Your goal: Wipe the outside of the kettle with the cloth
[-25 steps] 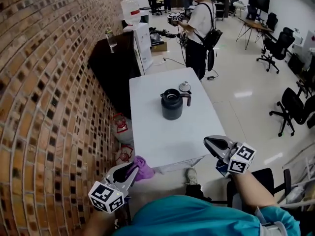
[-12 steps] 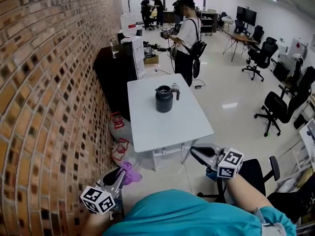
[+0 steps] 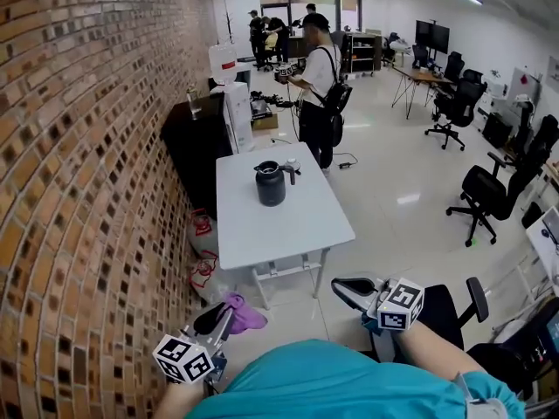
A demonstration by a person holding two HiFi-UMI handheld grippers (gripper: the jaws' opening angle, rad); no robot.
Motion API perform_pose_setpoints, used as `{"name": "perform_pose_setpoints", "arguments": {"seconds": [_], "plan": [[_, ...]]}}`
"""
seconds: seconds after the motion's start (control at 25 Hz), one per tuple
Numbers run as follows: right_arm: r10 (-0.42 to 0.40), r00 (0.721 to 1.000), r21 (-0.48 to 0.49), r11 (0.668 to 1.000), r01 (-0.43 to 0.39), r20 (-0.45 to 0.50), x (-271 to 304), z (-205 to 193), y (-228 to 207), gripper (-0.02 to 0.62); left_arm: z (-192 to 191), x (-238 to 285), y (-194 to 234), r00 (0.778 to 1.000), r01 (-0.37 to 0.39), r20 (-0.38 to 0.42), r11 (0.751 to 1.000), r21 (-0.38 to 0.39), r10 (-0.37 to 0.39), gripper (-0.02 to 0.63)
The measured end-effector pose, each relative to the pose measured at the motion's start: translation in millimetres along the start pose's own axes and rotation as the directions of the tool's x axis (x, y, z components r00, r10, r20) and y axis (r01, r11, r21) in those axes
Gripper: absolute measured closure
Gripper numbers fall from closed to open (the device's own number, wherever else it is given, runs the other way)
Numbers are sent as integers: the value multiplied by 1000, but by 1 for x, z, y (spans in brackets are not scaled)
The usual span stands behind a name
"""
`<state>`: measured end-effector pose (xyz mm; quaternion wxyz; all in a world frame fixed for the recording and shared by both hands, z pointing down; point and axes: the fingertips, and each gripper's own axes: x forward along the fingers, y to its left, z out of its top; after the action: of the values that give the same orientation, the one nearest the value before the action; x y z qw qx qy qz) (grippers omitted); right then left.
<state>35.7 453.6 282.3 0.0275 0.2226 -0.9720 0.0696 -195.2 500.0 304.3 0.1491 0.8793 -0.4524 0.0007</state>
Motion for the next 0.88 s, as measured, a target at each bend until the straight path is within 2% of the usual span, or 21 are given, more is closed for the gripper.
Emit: {"name": "perform_pose_setpoints", "arguments": {"seconds": [0.12, 0.28, 0.88], "plan": [[3, 1000, 31, 1000, -4, 17, -6, -5, 2, 592, 2, -3, -10, 1000, -6, 1, 1000, 20, 6, 535], [12, 1000, 14, 1000, -13, 7, 1, -9, 5, 592, 5, -8, -8, 1000, -19, 4, 999, 40, 19, 535], [11, 1000, -5, 1000, -11, -19, 11, -7, 9, 592, 8, -3, 4, 1000, 10, -3, 1000, 28, -10, 535]]}}
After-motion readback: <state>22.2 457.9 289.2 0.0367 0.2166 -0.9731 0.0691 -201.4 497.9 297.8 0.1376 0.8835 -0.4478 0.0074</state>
